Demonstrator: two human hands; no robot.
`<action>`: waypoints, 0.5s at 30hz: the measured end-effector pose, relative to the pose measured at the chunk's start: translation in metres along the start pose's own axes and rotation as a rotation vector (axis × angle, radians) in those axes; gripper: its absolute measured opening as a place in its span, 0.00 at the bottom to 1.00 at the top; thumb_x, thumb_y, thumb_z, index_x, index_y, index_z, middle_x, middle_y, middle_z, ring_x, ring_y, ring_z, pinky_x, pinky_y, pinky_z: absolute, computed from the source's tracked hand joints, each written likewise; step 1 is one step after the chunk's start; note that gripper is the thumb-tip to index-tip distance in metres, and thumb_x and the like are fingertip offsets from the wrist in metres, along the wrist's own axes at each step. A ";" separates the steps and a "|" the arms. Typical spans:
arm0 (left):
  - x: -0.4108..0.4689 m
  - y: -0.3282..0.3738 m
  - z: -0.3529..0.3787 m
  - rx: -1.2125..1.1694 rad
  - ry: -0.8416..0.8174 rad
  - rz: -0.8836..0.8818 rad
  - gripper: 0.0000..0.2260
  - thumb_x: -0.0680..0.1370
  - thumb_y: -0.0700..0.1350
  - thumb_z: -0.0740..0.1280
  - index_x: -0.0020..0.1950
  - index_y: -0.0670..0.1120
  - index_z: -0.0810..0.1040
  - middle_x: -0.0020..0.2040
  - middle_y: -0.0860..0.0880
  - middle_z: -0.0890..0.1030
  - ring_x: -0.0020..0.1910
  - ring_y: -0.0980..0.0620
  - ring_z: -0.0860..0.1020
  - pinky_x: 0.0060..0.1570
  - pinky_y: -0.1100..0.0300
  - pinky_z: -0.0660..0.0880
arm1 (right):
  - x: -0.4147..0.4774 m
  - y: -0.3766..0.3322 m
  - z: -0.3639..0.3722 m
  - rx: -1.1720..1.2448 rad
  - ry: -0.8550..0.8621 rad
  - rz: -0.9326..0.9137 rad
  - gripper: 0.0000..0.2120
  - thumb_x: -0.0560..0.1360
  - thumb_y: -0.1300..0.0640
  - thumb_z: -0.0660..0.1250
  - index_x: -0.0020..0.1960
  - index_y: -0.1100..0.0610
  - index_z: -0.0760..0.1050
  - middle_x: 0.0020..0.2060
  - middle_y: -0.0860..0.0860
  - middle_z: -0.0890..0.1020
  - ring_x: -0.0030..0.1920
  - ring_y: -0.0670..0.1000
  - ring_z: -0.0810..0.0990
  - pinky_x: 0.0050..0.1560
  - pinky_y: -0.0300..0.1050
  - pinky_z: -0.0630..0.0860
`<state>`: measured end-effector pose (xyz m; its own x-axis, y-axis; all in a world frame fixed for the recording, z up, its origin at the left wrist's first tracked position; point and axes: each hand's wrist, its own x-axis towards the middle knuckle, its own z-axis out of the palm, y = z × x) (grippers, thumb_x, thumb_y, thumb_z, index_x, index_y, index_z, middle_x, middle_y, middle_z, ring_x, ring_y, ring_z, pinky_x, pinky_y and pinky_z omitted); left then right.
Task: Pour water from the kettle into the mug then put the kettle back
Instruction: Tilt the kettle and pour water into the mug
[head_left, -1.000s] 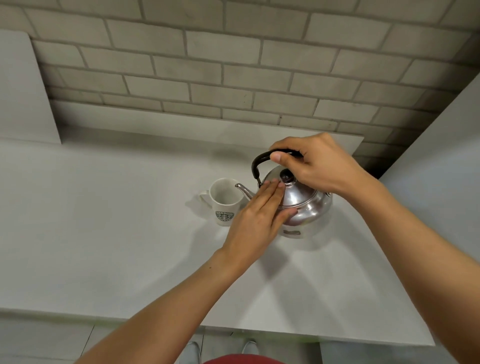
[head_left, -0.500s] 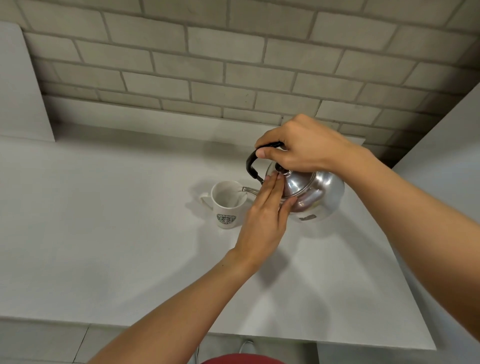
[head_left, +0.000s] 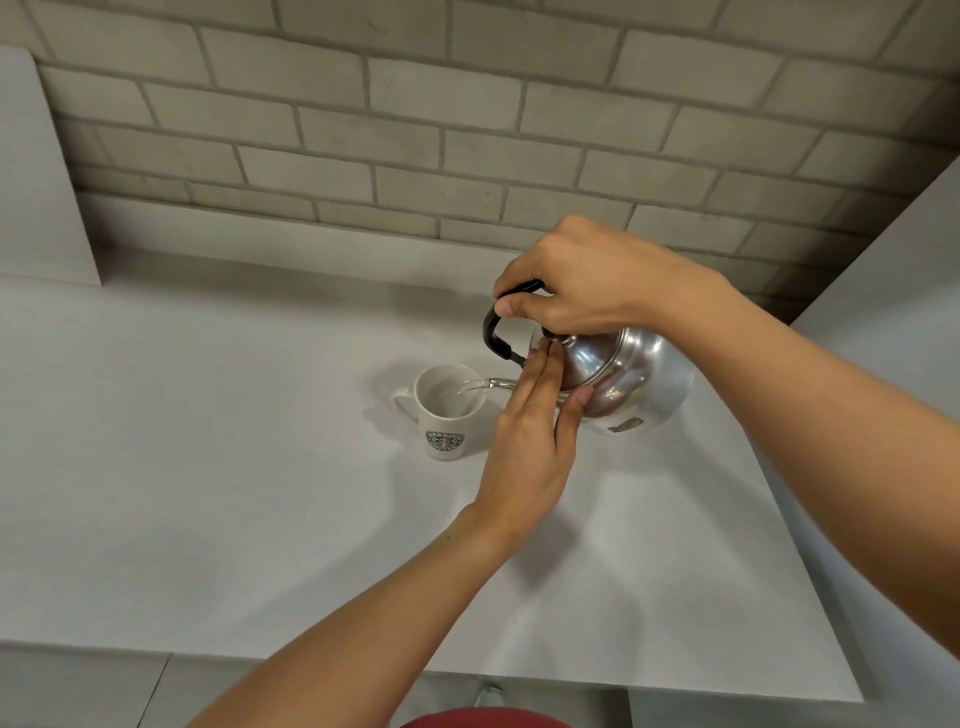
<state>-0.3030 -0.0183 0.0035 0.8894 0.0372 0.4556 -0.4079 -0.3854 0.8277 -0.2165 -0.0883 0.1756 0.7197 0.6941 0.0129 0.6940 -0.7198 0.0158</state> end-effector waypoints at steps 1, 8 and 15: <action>0.000 0.000 0.000 -0.004 0.003 -0.001 0.24 0.86 0.47 0.62 0.80 0.44 0.64 0.81 0.46 0.66 0.80 0.55 0.61 0.71 0.77 0.53 | 0.000 -0.001 -0.001 -0.006 -0.004 0.000 0.14 0.81 0.44 0.64 0.60 0.46 0.85 0.49 0.47 0.88 0.48 0.53 0.83 0.48 0.54 0.80; 0.001 0.001 0.003 -0.028 0.023 -0.021 0.24 0.85 0.49 0.62 0.80 0.43 0.65 0.80 0.47 0.67 0.79 0.54 0.64 0.72 0.75 0.57 | 0.002 -0.007 -0.005 -0.027 -0.021 -0.005 0.13 0.80 0.44 0.64 0.57 0.45 0.85 0.42 0.48 0.87 0.44 0.55 0.82 0.44 0.54 0.80; 0.001 0.002 0.003 -0.054 0.037 -0.051 0.24 0.85 0.49 0.63 0.80 0.44 0.65 0.79 0.47 0.69 0.78 0.51 0.68 0.74 0.65 0.63 | 0.006 -0.010 -0.005 -0.034 -0.014 -0.024 0.11 0.80 0.44 0.65 0.55 0.44 0.85 0.36 0.48 0.82 0.41 0.56 0.80 0.36 0.47 0.74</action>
<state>-0.3022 -0.0220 0.0051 0.9014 0.0899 0.4236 -0.3740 -0.3315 0.8662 -0.2195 -0.0769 0.1810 0.7031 0.7111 -0.0015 0.7103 -0.7021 0.0502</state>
